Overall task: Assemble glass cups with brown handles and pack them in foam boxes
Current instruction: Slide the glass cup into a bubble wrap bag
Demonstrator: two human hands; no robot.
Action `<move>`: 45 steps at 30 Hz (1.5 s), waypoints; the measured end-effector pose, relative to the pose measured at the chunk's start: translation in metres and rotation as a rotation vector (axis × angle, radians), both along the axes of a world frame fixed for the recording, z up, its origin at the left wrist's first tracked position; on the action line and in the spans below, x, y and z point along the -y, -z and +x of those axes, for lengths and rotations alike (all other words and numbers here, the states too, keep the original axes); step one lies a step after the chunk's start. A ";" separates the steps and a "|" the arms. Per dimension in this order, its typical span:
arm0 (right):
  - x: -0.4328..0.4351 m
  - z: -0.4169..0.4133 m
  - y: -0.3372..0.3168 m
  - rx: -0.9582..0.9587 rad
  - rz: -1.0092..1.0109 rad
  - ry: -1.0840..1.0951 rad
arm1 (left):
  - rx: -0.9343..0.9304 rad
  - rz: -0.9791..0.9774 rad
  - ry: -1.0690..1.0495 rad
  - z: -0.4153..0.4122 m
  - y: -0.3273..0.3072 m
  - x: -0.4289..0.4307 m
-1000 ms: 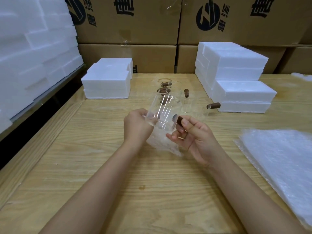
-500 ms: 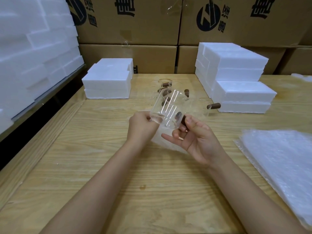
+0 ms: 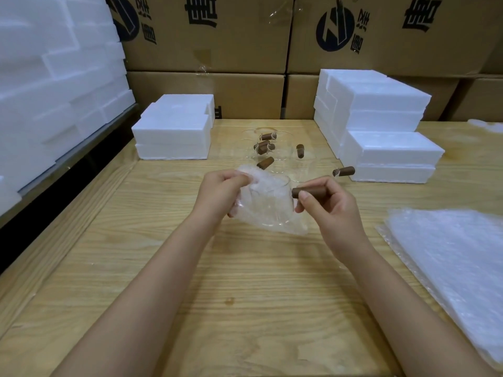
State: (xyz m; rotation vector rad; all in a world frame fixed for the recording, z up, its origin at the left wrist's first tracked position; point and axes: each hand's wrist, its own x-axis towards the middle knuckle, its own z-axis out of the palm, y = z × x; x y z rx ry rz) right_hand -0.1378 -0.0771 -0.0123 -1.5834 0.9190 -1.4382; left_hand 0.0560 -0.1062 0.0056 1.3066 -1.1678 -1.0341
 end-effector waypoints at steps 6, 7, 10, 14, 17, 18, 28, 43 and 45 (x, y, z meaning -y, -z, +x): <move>-0.004 0.004 -0.001 -0.152 -0.024 0.020 | 0.035 -0.078 0.058 -0.002 -0.008 -0.005; -0.005 0.005 -0.002 -0.186 -0.050 0.034 | 0.047 -0.084 0.085 -0.003 -0.009 -0.006; -0.004 0.005 -0.001 -0.376 -0.226 0.169 | 0.054 -0.087 0.150 -0.004 -0.010 -0.008; -0.002 0.002 0.000 -0.434 -0.234 0.216 | -0.017 -0.083 0.399 0.000 -0.014 -0.013; -0.001 0.002 -0.001 -0.318 -0.152 0.156 | -0.184 -0.086 0.633 0.005 -0.015 -0.016; -0.001 0.002 -0.001 -0.241 -0.122 0.141 | -0.249 -0.122 0.609 0.007 -0.016 -0.016; 0.003 -0.007 -0.012 0.368 0.245 -0.175 | -0.245 -0.134 0.284 0.023 0.000 -0.006; -0.001 0.018 -0.006 0.382 0.166 0.042 | -0.341 -0.028 0.339 -0.017 0.029 -0.011; 0.000 0.018 -0.007 0.240 0.179 0.109 | -0.351 -0.047 0.282 -0.018 0.029 -0.010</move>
